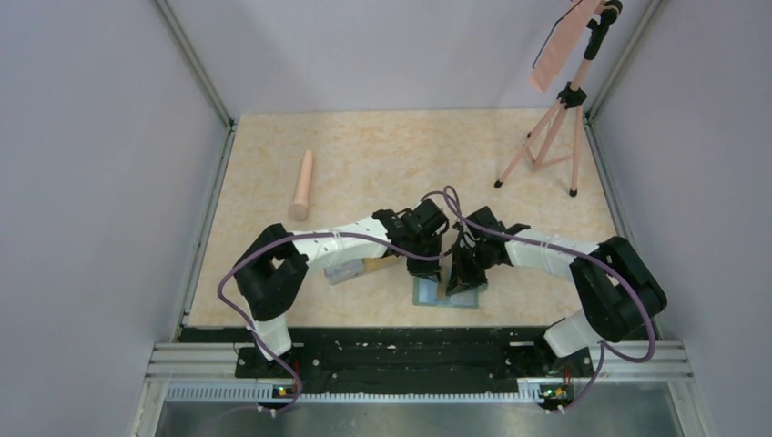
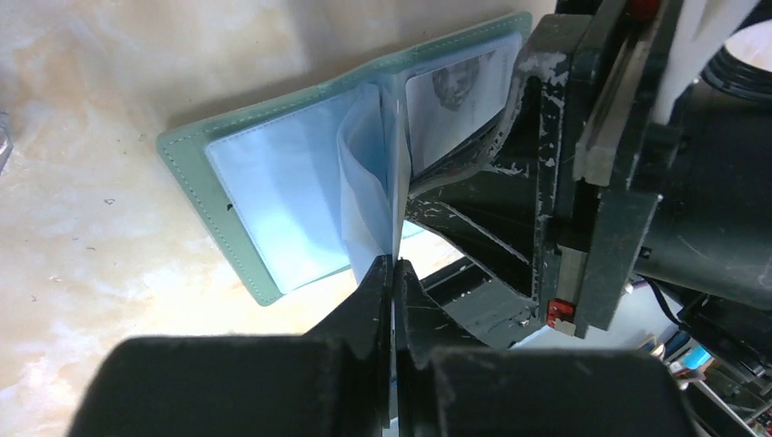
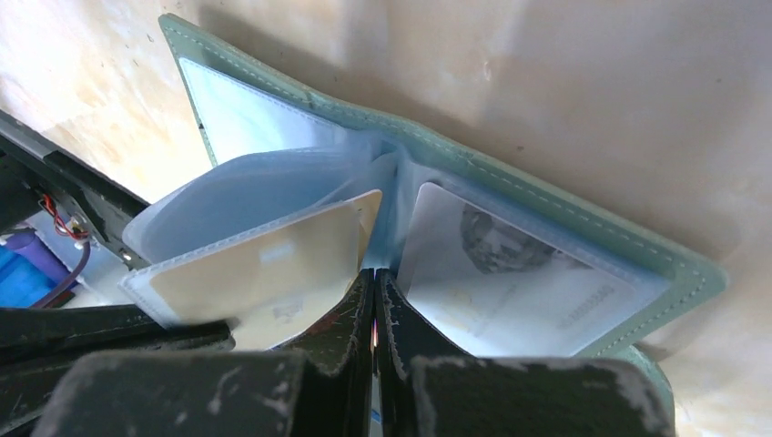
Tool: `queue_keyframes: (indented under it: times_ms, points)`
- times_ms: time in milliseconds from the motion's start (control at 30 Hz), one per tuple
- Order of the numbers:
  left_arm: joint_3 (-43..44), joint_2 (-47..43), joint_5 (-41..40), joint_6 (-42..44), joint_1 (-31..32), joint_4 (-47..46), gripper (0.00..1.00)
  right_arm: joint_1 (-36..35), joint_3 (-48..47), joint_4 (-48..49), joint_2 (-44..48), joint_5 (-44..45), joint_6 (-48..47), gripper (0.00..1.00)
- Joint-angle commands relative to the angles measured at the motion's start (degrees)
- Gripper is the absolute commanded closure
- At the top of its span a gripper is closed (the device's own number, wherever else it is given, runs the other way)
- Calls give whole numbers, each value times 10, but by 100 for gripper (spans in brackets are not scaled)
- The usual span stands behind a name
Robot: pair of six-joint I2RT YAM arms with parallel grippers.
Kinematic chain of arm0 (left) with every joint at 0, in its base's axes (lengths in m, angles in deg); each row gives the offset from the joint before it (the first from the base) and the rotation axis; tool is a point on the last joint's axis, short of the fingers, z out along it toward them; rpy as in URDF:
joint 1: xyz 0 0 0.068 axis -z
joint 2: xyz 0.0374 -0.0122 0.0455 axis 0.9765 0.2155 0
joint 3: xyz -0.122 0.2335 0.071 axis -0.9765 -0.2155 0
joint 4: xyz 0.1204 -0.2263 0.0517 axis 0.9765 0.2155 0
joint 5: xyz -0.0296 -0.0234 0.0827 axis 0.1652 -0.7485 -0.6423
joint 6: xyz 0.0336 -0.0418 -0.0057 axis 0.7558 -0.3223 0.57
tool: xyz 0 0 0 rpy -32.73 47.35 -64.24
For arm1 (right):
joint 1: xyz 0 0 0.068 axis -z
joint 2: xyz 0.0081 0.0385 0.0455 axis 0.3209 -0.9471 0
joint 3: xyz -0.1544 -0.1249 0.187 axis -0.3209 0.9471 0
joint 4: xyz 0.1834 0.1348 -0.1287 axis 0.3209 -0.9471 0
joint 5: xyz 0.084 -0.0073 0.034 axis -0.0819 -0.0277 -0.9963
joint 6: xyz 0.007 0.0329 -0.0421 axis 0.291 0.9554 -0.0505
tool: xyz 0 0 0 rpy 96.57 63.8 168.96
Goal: Put the credit cards into the card holder
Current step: Turn over the card slot in the card holder, then pick up the credit card from the storage box.
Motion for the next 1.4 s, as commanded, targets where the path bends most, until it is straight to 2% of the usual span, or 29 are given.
queue_keyframes:
  times_ms: [0, 133, 267, 333, 467, 533, 700, 900, 1067, 1233, 1367]
  points:
    - [35, 11, -9, 6, 3, 29, 100, -12, -38, -24, 34, 5, -3, 100]
    - [58, 14, -44, 11, 3, 93, 100, -11, -59, -53, 73, 22, 3, 100]
    - [84, 22, -44, 15, 3, 113, 100, -6, -78, -81, 116, 53, 6, 100]
    - [90, 31, -20, 15, 3, 94, 99, 2, -85, -94, 132, 64, 6, 100]
    - [93, 56, 50, 4, 3, 17, 84, 35, -93, -125, 155, 83, -9, 100]
    - [92, 70, 83, -7, 5, -26, 80, 59, -95, -140, 166, 89, -21, 100]
    - [104, 106, 134, -26, 11, -99, 76, 112, -102, -177, 194, 103, -48, 100]
    - [117, 136, 170, -36, 20, -150, 74, 122, -116, -194, 199, 113, -61, 100]
    - [83, 88, 153, -30, 21, -222, 72, 122, -122, -192, 192, 101, -67, 100]
    - [2, 0, 114, -14, 7, -275, 71, 121, -132, -185, 173, 80, -71, 100]
    - [-85, -87, 85, -14, -29, -300, 71, 108, -136, -161, 149, 60, -57, 100]
